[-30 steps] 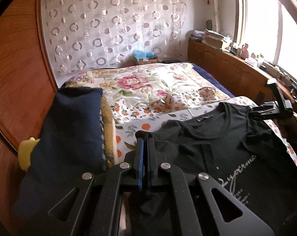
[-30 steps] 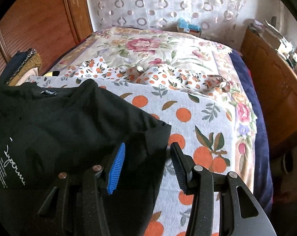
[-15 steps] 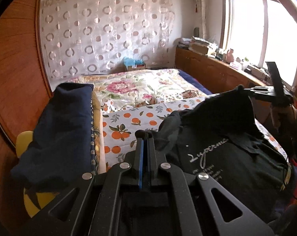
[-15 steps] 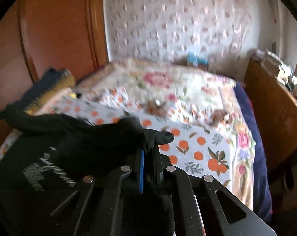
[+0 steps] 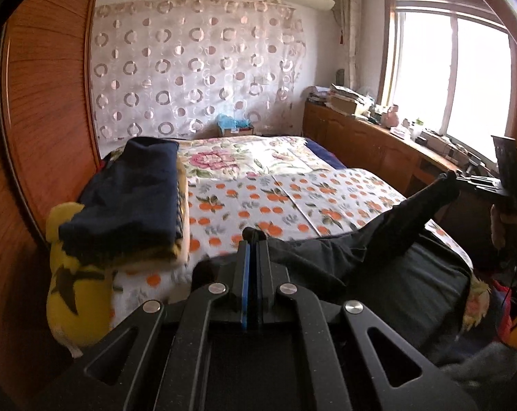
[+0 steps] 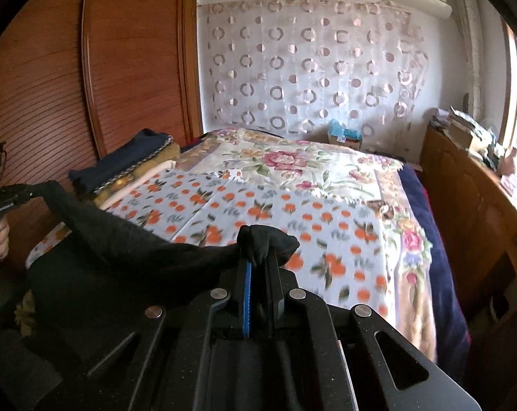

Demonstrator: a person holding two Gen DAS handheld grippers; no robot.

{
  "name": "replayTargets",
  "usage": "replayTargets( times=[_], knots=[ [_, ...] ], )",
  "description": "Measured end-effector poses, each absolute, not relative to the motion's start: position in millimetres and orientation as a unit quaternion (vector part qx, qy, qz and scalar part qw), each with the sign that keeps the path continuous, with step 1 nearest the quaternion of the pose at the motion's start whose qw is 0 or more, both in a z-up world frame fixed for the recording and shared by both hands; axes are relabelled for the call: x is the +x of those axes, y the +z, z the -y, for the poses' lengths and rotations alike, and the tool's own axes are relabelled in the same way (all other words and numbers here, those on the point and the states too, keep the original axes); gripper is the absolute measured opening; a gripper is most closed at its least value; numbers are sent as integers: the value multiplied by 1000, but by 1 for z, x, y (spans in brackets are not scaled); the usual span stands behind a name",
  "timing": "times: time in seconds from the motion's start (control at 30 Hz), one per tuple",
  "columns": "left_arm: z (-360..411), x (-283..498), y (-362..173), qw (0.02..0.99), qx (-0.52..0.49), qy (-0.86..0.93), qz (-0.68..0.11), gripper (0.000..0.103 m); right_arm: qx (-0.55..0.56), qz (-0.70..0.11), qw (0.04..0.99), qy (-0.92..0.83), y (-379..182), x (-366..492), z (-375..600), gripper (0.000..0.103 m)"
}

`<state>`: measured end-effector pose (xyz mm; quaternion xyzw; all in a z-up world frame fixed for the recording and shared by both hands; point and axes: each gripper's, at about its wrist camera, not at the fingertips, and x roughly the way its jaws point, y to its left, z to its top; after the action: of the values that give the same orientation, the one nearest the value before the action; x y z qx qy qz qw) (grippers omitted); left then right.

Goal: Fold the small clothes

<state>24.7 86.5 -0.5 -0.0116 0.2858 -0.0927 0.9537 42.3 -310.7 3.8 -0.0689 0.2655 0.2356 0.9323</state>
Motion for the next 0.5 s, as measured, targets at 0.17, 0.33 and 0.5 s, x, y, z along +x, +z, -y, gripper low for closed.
replayTargets(
  times=[0.17,0.33,0.5],
  knots=[
    [-82,2,1,953,1,-92,-287,4,-81,-256,938,218,5,3,318,6],
    [-75,-16,5,954,3,-92,-286,4,-87,-268,935,215,8,-22,320,6],
    [-75,-39,16,955,10,-94,-282,4,-95,-283,930,214,17,-27,317,6]
  ],
)
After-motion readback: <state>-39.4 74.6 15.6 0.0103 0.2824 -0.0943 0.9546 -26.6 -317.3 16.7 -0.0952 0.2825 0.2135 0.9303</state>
